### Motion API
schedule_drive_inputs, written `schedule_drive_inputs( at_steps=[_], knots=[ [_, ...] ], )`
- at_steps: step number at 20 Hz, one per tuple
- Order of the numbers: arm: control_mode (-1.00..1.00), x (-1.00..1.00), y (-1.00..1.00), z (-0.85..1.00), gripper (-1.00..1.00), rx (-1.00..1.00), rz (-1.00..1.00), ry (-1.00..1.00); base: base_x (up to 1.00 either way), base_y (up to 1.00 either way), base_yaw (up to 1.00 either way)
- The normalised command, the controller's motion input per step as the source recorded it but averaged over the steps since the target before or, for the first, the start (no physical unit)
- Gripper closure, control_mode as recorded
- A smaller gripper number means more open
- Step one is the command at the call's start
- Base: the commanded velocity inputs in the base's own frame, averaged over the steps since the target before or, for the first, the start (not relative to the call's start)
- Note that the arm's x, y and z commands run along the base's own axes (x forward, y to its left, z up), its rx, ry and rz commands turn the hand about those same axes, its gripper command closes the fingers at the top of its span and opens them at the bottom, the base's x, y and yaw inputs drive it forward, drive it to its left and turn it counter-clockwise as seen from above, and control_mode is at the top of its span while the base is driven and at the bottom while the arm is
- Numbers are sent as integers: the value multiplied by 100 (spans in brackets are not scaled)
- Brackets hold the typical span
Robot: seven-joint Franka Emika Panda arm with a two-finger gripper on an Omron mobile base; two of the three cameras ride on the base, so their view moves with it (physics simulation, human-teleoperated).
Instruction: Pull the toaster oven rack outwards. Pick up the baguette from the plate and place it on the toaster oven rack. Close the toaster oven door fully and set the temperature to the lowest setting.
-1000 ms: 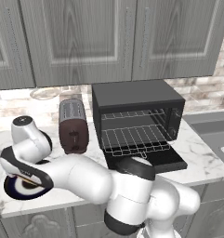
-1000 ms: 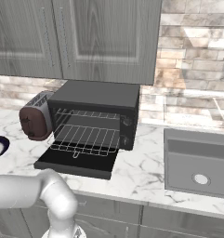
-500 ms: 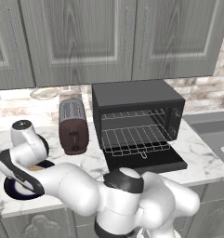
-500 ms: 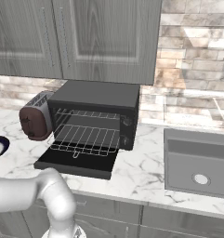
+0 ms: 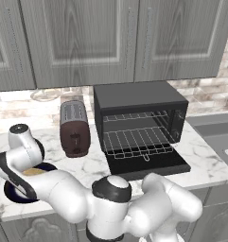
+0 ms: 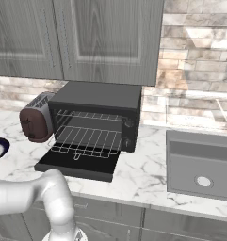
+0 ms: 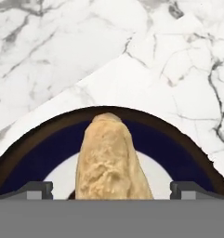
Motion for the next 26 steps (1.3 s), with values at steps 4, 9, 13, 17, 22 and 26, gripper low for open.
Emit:
schedule_drive_inputs(
  at_steps=[4, 9, 13, 17, 22, 26],
  knots=[
    [-100, 5, 7, -21, -100, 0, 0, 4, 0, 0, 0],
    [-100, 6, 5, -22, -100, 0, 0, 5, 0, 0, 0],
    [-100, 4, 4, -25, -100, 0, 0, 4, 0, 0, 0],
    [-100, 0, 1, -24, -100, -1, 0, 2, 0, 0, 0],
    [-100, 0, 2, -14, 100, -5, 0, 1, 0, 0, 0],
    [-100, -19, 1, 16, 100, -6, 0, -2, 0, 0, 0]
  ],
)
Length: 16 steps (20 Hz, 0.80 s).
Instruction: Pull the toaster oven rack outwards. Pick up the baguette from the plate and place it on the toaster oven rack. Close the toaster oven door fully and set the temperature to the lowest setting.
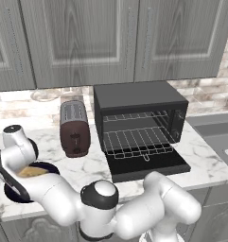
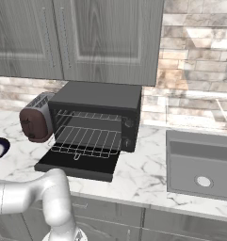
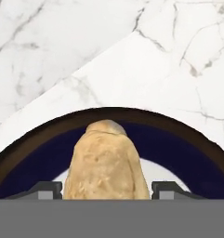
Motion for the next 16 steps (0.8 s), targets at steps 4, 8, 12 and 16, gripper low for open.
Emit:
schedule_drive_inputs(
  at_steps=[4, 8, 12, 16],
  knots=[
    [-100, -42, 0, 71, 100, -2, 0, -5, 0, 0, 0],
    [-100, -38, -6, 98, 100, 0, 0, -4, 0, 0, 0],
    [-100, -34, -38, 82, 100, 0, 0, -2, 0, 0, 0],
    [-100, -36, -74, 40, 100, 0, 4, 0, 0, 0, 0]
  ],
)
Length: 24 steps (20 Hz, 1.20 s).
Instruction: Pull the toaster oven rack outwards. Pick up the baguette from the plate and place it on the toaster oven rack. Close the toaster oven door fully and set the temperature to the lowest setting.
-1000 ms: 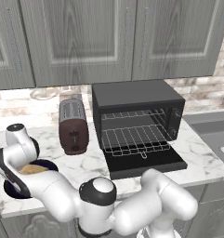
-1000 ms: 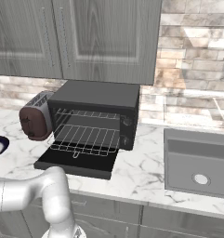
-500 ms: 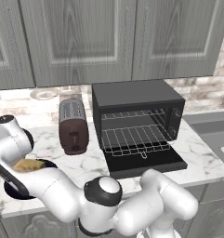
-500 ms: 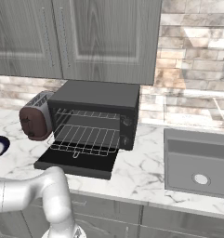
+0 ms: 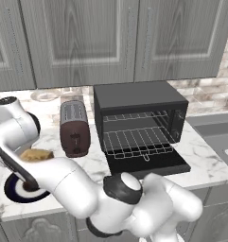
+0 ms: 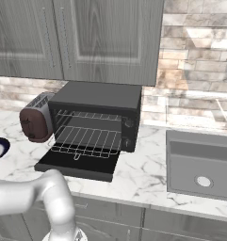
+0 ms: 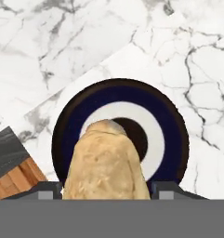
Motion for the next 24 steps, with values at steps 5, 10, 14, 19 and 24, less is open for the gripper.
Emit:
schedule_drive_inputs(
  at_steps=[5, 10, 14, 19, 24],
  knots=[
    [-100, -41, -94, 14, 100, 0, 7, -1, 0, 0, 0],
    [-100, -63, -99, 8, 100, 0, 9, -7, 0, 0, 0],
    [-100, -66, -82, 28, 100, 0, 8, -8, 0, 0, 0],
    [-100, -62, -77, 39, 100, 0, 10, -9, 0, 0, 0],
    [-100, -14, -80, 40, 100, 1, 14, -7, 0, 0, 0]
  ],
)
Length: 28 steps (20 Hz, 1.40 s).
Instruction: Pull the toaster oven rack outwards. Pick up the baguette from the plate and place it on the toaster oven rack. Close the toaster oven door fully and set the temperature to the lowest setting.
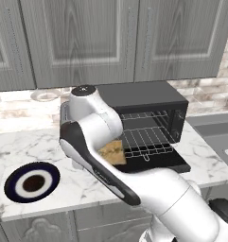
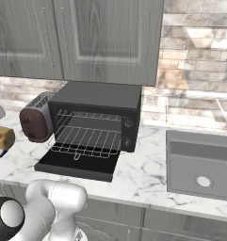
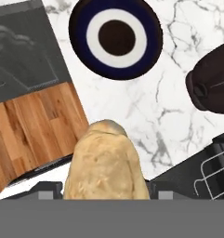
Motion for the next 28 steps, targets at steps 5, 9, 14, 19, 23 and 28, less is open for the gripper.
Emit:
schedule_drive_inputs(
  at_steps=[5, 9, 14, 19, 23, 28],
  knots=[
    [-100, 0, -81, 15, 100, 2, 14, -10, 0, 0, 0],
    [-100, 0, -76, 3, 100, 3, 12, -5, 0, 0, 0],
    [-100, 9, -70, 0, 100, 2, 7, -1, 0, 0, 0],
    [-100, 31, -59, 0, 100, 2, 2, 0, 0, 0, 0],
    [-100, 37, -48, 0, 100, 0, 0, 0, 0, 0, 0],
    [-100, 35, -17, -2, 100, 0, 1, 0, 0, 0, 0]
  ],
)
